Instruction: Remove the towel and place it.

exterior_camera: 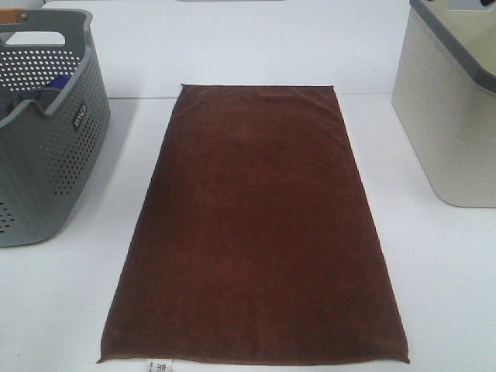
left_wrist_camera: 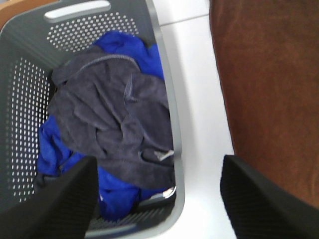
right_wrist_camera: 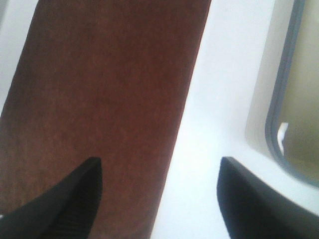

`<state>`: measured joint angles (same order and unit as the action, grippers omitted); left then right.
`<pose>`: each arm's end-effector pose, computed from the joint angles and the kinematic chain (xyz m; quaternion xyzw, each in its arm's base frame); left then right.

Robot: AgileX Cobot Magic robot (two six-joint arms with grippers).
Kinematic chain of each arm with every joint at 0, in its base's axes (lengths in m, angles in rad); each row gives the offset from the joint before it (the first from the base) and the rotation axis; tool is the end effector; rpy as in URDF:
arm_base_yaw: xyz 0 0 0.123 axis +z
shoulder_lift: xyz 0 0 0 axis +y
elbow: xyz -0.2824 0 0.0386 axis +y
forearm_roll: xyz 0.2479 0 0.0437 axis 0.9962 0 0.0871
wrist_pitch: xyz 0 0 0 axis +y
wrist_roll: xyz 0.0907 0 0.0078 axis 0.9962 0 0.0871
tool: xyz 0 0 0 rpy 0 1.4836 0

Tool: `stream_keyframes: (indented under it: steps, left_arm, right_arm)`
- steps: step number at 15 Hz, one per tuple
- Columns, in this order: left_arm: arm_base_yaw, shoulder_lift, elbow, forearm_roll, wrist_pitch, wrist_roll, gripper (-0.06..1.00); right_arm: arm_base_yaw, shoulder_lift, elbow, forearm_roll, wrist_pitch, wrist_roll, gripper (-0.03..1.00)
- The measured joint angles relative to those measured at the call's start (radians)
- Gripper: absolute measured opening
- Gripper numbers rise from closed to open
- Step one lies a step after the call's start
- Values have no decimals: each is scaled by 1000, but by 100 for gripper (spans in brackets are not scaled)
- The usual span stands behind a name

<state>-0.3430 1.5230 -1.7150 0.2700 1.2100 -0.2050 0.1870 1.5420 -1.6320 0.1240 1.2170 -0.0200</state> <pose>0.3029 -0.0840 0.4270 0.0703 0.9380 0.0451 0.3365 0.3118 0.0697 0.3943 -0.0941 0.9585 0.0833 0.2558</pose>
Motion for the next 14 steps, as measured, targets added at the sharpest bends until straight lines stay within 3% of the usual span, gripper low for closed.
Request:
stream_keyframes:
  steps: [1,2,6,10,14]
  left_arm:
    - [0,-82,107,0,1,-6,67]
    - [0,-208,262,0,2,-31,67]
    - [0,-515,645,-48,-23,-77,67]
    - [0,-783,926,-142,-56,-41,67]
    - [0,-1067,1123,-162,-112,16,67]
  right_arm:
    - [0,-121,161,0,1,0,63]
    - [0,-197,253,0,1,0,63]
    - [0,-480,587,-1,2,-2,63]
    - [0,-762,839,-1,4,-2,63]
    - [0,-1058,1008,-1,6,-12,63]
